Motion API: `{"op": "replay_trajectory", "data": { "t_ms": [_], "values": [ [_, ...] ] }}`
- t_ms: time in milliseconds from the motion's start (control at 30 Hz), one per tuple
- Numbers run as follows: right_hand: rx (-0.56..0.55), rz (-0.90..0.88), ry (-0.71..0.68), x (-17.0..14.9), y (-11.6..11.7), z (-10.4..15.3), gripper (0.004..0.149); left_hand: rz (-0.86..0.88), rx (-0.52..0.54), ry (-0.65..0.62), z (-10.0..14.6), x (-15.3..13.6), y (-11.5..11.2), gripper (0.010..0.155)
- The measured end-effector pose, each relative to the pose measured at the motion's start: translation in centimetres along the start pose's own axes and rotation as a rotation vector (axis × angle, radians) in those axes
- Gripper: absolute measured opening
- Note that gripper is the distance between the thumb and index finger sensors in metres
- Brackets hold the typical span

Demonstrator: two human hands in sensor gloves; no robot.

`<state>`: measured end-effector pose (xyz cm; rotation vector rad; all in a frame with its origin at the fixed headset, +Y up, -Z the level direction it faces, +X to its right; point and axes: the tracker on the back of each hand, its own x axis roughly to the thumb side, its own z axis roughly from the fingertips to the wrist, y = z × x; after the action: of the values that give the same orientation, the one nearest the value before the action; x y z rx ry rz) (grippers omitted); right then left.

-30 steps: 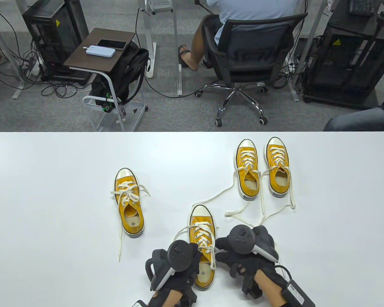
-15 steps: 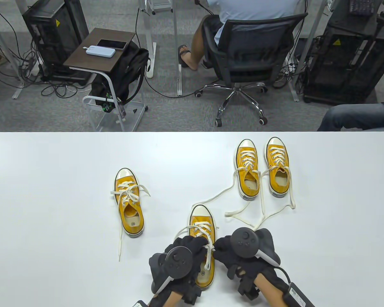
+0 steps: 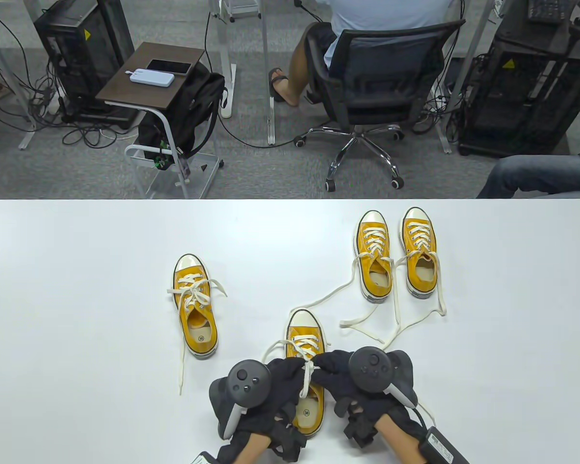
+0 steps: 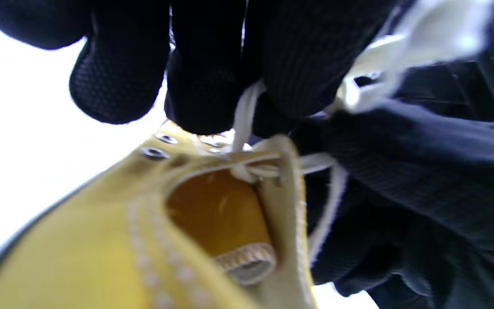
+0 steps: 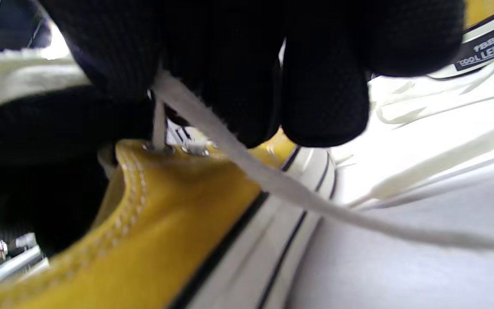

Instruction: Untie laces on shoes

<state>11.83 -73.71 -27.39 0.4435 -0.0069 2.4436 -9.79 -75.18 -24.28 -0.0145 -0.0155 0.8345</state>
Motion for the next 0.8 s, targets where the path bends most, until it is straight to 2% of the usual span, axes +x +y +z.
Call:
{"op": "replay_trajectory", "data": {
  "t_ms": [167, 267, 367, 433, 500, 700, 800],
  "values": [
    [-0.008, -0.044, 0.038, -0.4, 0.2, 0.3, 0.038, 0.013, 0.017, 0.078, 0.0, -0.7, 0.1, 0.037],
    [0.004, -0.106, 0.056, -0.5, 0.4, 0.2, 0.040, 0.044, 0.034, 0.082, 0.0, -0.8, 0.2, 0.038],
    [0.003, -0.117, 0.051, -0.4, 0.7, 0.2, 0.040, 0.084, 0.073, 0.037, 0.1, -0.7, 0.1, 0.039],
    [-0.023, -0.075, 0.041, -0.2, 0.6, 0.3, 0.040, 0.091, 0.038, 0.001, 0.1, -0.8, 0.0, 0.042],
    [-0.039, -0.044, 0.032, -0.2, 0.6, 0.3, 0.039, 0.103, 0.054, -0.015, 0.0, -0.9, 0.0, 0.037],
    [-0.111, -0.040, 0.014, -0.1, 0.3, 0.4, 0.038, 0.152, 0.107, 0.070, 0.1, -1.9, 0.4, 0.037],
    [-0.101, -0.046, 0.014, -0.1, 0.3, 0.4, 0.040, 0.219, 0.118, 0.108, 0.1, -2.3, 0.6, 0.039]
  ]
}}
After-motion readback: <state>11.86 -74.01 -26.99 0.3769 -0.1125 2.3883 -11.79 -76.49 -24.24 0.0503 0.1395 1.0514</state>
